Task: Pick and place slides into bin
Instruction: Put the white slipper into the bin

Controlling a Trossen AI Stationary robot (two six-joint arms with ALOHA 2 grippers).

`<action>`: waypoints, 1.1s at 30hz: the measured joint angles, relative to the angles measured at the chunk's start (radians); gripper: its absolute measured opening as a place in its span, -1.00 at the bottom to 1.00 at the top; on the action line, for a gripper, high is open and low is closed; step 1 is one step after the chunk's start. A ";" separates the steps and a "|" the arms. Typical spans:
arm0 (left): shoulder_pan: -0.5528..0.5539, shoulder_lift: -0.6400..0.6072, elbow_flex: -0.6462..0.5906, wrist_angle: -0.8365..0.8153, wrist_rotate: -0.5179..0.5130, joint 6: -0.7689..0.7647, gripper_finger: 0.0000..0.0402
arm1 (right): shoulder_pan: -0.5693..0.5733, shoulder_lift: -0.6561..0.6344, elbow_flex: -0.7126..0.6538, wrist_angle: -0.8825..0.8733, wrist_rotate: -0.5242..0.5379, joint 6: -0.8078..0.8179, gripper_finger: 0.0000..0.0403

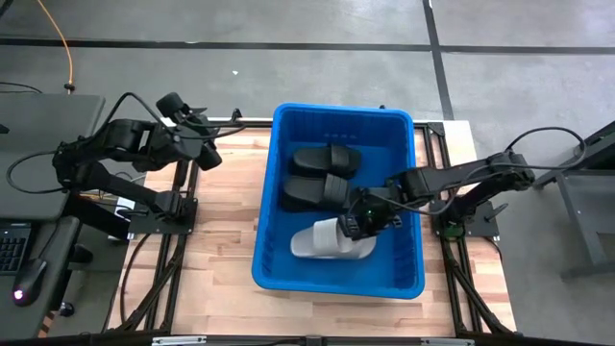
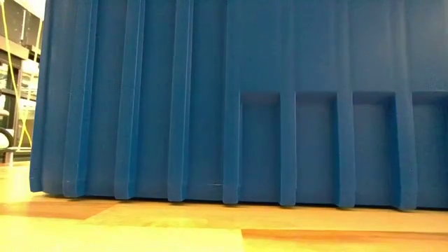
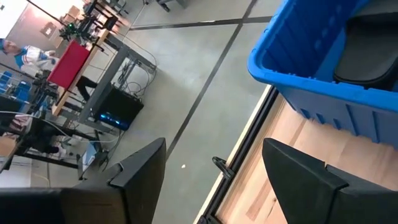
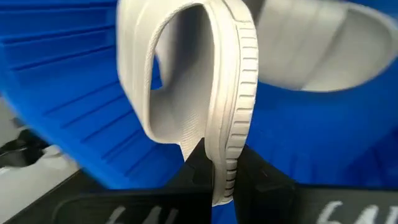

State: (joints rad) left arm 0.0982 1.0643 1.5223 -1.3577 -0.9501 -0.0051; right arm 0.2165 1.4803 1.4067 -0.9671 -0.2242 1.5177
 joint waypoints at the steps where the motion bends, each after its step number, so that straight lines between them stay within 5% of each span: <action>1: 0.000 -0.001 0.000 0.000 0.000 0.000 0.27 | 0.000 0.000 0.000 -0.024 0.005 0.000 -1.00; 10: 0.000 -0.001 0.000 0.002 -0.002 0.000 0.26 | -0.024 0.034 0.000 -0.123 -0.020 -0.008 -1.00; 27: 0.000 -0.001 0.000 0.002 0.004 0.000 0.27 | -0.029 0.295 0.000 -0.133 -0.078 -0.220 -1.00; 33: 0.000 -0.001 0.000 0.005 0.019 0.001 0.27 | -0.038 0.295 0.000 -0.152 0.000 -0.253 -0.71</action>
State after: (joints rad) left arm 0.0982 1.0630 1.5223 -1.3525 -0.9306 -0.0045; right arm 0.1783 1.7756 1.4067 -1.1191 -0.2242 1.2647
